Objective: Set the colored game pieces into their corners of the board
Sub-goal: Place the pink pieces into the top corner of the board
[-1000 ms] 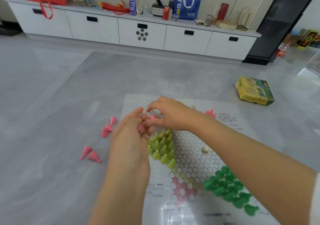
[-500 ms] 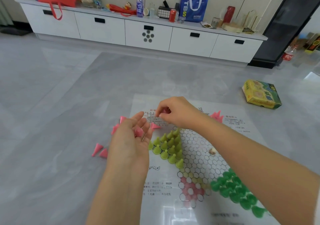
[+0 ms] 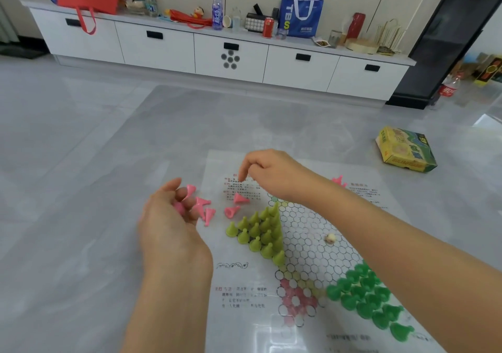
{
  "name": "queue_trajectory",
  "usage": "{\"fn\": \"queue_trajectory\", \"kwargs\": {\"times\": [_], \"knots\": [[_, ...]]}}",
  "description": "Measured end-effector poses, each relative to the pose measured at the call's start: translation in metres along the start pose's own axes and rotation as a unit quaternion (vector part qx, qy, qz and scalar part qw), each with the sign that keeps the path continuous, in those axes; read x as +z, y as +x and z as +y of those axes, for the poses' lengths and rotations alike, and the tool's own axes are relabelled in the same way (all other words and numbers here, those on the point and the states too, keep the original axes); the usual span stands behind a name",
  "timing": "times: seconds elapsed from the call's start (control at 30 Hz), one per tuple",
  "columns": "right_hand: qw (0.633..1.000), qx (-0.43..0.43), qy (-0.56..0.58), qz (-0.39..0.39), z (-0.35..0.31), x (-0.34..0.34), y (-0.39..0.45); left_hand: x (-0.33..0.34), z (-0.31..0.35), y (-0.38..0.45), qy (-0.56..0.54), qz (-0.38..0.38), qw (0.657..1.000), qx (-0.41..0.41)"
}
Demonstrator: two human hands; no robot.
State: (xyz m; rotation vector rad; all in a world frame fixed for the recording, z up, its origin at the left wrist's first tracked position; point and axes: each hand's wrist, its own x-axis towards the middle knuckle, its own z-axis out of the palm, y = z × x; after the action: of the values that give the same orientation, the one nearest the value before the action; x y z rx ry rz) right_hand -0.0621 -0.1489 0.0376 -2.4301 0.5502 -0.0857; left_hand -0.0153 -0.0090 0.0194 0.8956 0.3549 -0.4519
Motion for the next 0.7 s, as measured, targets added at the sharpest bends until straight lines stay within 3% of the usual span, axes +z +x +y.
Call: {"fn": "queue_trajectory", "kwargs": {"times": [0.13, 0.2, 0.43, 0.7], "knots": [[0.973, -0.057, -0.215, -0.067, 0.010, 0.008, 0.009, -0.004, 0.005, 0.000, -0.016, 0.016, 1.000, 0.002], [0.952, -0.079, -0.269, -0.120, 0.013, 0.010, 0.015, -0.005, 0.006, 0.000, -0.016, 0.016, 1.000, 0.003], [0.942, -0.125, -0.227, -0.214, 0.016, 0.023, 0.031, -0.004, 0.009, 0.001, -0.015, 0.003, 1.000, -0.014], [0.940, -0.135, -0.226, -0.217, 0.008, 0.031, 0.035, -0.003, 0.007, 0.002, -0.035, 0.004, 0.999, -0.026]]}}
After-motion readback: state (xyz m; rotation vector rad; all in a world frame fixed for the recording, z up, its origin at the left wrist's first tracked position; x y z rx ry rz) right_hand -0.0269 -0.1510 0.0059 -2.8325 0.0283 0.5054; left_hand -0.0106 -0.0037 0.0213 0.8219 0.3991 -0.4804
